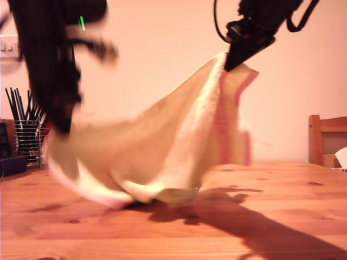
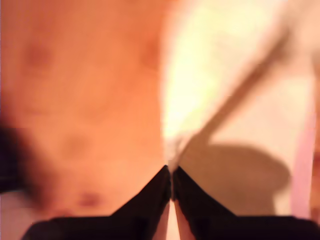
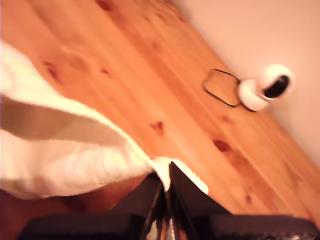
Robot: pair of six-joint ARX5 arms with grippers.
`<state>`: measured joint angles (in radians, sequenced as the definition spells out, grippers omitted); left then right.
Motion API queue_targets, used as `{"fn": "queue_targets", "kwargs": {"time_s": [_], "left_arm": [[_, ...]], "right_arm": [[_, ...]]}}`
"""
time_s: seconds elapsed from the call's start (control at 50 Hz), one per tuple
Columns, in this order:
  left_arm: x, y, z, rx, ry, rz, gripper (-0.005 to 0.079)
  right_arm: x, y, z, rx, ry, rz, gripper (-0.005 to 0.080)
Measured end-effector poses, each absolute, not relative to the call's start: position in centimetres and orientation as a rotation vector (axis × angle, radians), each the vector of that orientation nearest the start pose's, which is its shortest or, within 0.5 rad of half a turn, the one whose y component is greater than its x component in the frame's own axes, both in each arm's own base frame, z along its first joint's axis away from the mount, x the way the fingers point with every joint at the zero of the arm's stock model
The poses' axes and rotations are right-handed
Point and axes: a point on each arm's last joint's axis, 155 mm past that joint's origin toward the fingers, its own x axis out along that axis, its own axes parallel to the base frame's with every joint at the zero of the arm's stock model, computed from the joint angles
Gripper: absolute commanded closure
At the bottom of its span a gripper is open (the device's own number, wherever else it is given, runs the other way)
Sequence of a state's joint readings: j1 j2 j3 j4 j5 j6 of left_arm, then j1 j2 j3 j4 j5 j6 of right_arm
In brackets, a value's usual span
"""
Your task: Fold the tea towel in front of you. After folding it, place it to the left side.
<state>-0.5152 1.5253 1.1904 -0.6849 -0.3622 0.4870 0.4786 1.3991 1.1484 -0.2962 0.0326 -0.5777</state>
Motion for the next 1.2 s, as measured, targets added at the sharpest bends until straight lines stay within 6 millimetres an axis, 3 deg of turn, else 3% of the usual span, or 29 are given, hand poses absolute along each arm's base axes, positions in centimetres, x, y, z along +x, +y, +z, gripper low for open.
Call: {"fn": "queue_targets", "kwargs": {"time_s": [0.1,0.26,0.44,0.7,0.82,0.98,1.2], "left_arm": [[38.0,-12.6,16.2,0.879,0.843,-0.332,0.0763],[39.1,-11.5,18.1,0.89,0.816,-0.307,0.0763],[40.6,-10.4,19.6,0.907,0.77,-0.281,0.0763],[43.2,-9.9,21.8,0.935,0.651,-0.246,0.0763],[43.9,-9.8,22.4,0.919,0.615,-0.25,0.0763],[44.1,-9.6,22.4,0.895,0.607,-0.267,0.0763],[43.4,-9.5,20.9,0.801,0.668,-0.299,0.0763]], "right_arm": [[39.9,20.0,24.8,-0.687,0.359,0.568,0.0765],[40.5,20.0,27.6,-0.677,0.309,0.544,0.0765],[40.9,18.9,27.3,-0.675,0.332,0.523,0.0765],[42.4,17.9,29.1,-0.623,0.269,0.468,0.0765],[43.1,17.6,28.0,-0.605,0.299,0.458,0.0765],[44.9,17.6,24.5,-0.586,0.373,0.452,0.0765],[46.4,17.3,20.5,-0.56,0.459,0.459,0.0765]]}}
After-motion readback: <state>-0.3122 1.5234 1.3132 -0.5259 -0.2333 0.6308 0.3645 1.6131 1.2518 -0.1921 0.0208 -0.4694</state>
